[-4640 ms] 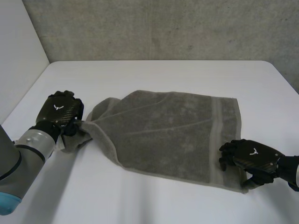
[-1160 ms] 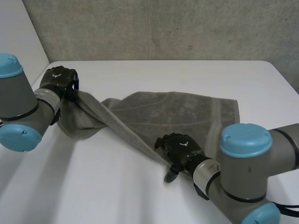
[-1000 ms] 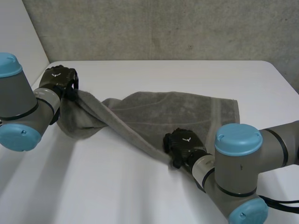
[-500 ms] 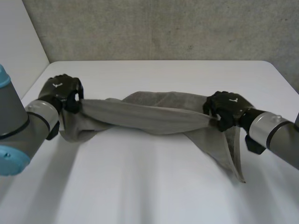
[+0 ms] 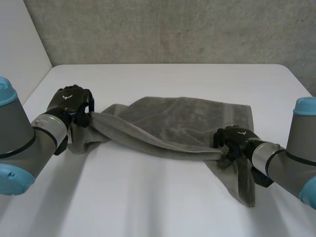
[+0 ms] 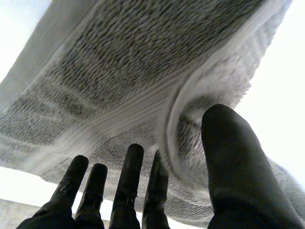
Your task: Fold the towel.
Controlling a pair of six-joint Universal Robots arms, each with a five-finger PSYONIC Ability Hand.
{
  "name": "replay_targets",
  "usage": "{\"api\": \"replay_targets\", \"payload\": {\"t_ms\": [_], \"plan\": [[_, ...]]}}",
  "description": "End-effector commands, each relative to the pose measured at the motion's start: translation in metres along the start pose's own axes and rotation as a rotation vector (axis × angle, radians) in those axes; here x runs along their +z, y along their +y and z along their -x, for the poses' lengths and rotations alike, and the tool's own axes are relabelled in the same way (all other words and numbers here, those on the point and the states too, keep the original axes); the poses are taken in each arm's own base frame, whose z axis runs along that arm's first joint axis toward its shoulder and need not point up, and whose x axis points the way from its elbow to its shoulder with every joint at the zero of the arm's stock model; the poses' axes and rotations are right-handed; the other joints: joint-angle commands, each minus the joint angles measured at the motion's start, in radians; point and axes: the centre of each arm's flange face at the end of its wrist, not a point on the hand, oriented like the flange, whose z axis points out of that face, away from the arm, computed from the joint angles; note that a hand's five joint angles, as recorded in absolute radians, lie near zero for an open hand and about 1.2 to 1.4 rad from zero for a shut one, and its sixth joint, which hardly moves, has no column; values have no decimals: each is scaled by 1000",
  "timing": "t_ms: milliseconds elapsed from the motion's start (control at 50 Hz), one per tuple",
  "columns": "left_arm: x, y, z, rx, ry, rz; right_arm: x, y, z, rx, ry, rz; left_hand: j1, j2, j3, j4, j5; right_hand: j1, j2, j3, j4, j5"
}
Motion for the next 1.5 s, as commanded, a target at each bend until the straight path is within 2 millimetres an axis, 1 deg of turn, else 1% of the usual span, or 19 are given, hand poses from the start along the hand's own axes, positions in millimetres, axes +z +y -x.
{"api": "replay_targets", "payload": {"t_ms": [20, 160, 240, 340, 460, 500, 560, 600, 620, 640, 660, 700, 760, 840, 940, 1120, 1180, 1280, 1500], "plan": [[4, -5, 10, -3, -29, -19, -10, 7, 2, 9, 4, 1, 104, 55, -58, -66, 70, -50, -63, -53, -76, -25], [8, -10, 18, -5, -53, -33, -11, 11, -2, 11, 25, -12, 104, 55, -58, -66, 70, 94, 81, -53, -76, 119], [8, -8, 27, -10, -76, -24, -12, 9, -13, 26, 41, -26, 104, 55, -58, -66, 70, 701, 689, -53, -76, 727], [7, -9, 24, -4, -63, -28, -10, -2, -11, 5, -42, -69, 104, 55, -58, -66, 70, 703, 691, -53, -76, 729], [21, -23, 22, 1, -54, -86, -3, -56, -12, -42, -121, -172, 104, 55, -58, -66, 70, 703, 691, -53, -76, 729], [30, -30, 21, 4, -52, -117, 0, -102, -18, -79, -104, -243, 104, 55, -58, -66, 70, 703, 691, -53, -76, 729], [45, -62, 19, 17, -47, -220, -3, -133, -22, -107, -83, -314, 104, 55, -58, -66, 70, 703, 691, -53, -76, 729], [49, -87, 19, 23, -47, -296, -22, -199, -26, -178, -21, -508, 104, 55, -58, -66, 70, 703, 691, -53, -76, 729], [50, -115, 21, 29, -52, -376, -22, -199, -26, -179, -21, -509, 104, 55, -58, -66, 70, 703, 691, -53, -76, 729], [46, -143, 22, 31, -55, -457, -36, -225, -24, -212, 2, -605, 104, 55, -58, -66, 70, 703, 691, -53, -76, 729], [46, -143, 22, 31, -55, -458, -50, -246, -19, -239, 17, -687, 104, 55, -58, -66, 70, 703, 691, -53, -76, 729], [27, -196, 23, 18, -53, -614, -62, -259, -12, -268, 16, -755, 104, 55, -58, -66, 70, 703, 691, -53, -76, 729], [2, -229, 26, -11, -43, -717, -88, -273, 4, -310, 13, -874, 104, 55, -58, -66, 70, 703, 691, -53, -76, 729], [-7, -232, 29, -38, -42, -727, -87, -255, 7, -318, 20, -868, 104, 55, -58, -66, 70, 703, 691, -53, -76, 729], [0, -192, 33, -59, -47, -600, -57, -180, 6, -350, 60, -618, 104, 55, -58, -66, 70, 703, 691, -53, -76, 729], [5, -30, 38, -99, 21, -159, -37, -61, 8, -351, 27, -241, 104, 55, -58, -66, 70, 703, 691, -53, -76, 729], [2, -15, 40, -101, 23, -132, -37, -36, 10, -308, 7, -171, 104, 55, -58, -66, 70, 703, 691, -53, -76, 729], [-9, 13, 40, -74, 27, -90, -30, -23, 7, -203, 8, -150, 104, 55, -58, -66, 70, 703, 691, -53, -76, 729], [-11, 14, 38, -62, 24, -87, -13, -11, -6, -34, 97, -128, 104, 55, -58, -66, 70, 553, 541, -53, -76, 579]]}}
